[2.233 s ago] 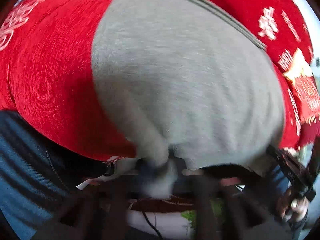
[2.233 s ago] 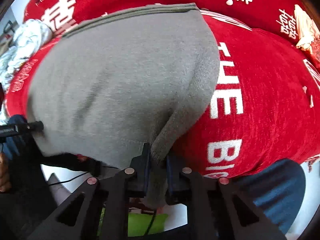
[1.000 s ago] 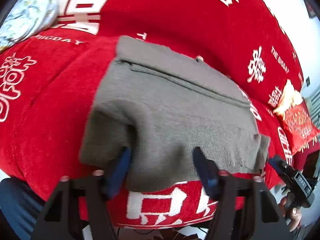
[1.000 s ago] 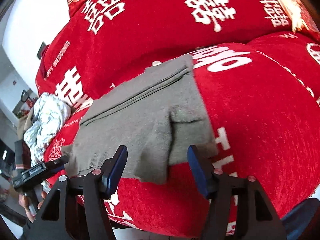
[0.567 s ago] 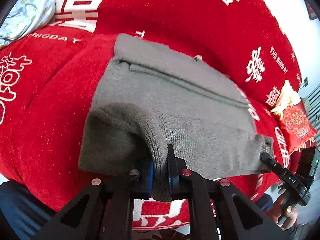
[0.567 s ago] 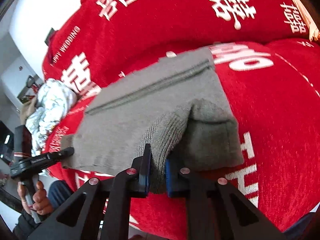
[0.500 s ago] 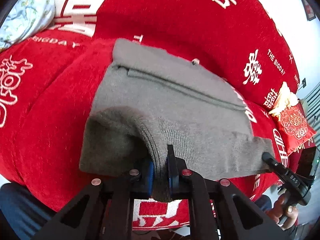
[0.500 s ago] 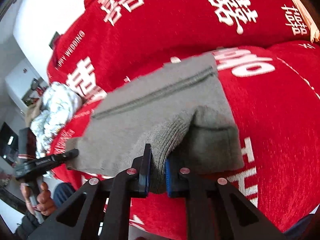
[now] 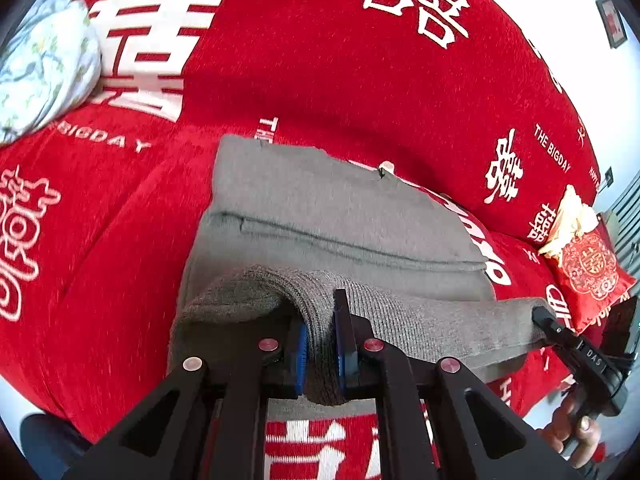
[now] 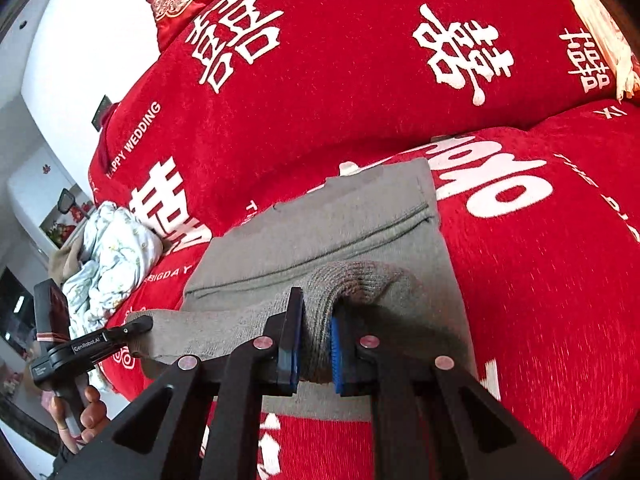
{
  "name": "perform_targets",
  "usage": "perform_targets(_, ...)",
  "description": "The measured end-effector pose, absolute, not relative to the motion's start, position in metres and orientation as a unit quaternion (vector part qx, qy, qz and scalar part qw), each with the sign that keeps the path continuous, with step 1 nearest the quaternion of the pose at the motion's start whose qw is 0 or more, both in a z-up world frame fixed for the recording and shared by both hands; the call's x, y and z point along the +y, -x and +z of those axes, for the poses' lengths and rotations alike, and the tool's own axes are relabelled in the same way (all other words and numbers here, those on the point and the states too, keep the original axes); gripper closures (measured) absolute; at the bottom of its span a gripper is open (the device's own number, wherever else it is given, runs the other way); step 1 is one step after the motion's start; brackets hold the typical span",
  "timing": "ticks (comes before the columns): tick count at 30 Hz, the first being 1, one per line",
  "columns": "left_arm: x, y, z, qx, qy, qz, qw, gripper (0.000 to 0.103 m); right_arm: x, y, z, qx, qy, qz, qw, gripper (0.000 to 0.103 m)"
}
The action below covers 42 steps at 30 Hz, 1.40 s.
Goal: Fold small clothes
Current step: 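Lay the hem over the collar with both tools, folding the sweater in half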
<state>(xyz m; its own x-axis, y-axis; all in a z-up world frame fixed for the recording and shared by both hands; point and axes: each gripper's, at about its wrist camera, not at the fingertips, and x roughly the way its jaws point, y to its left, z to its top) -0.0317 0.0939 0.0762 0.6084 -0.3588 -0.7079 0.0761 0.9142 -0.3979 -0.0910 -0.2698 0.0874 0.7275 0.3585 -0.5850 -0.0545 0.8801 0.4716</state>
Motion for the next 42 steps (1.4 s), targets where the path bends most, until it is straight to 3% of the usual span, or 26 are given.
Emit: perform_targets(42, 0.078, -0.096, 0.094, 0.447, 0.153, -0.101, 0.876, 0.091, -0.276, -0.045, 0.089, 0.392, -0.224, 0.084, 0.889, 0.090)
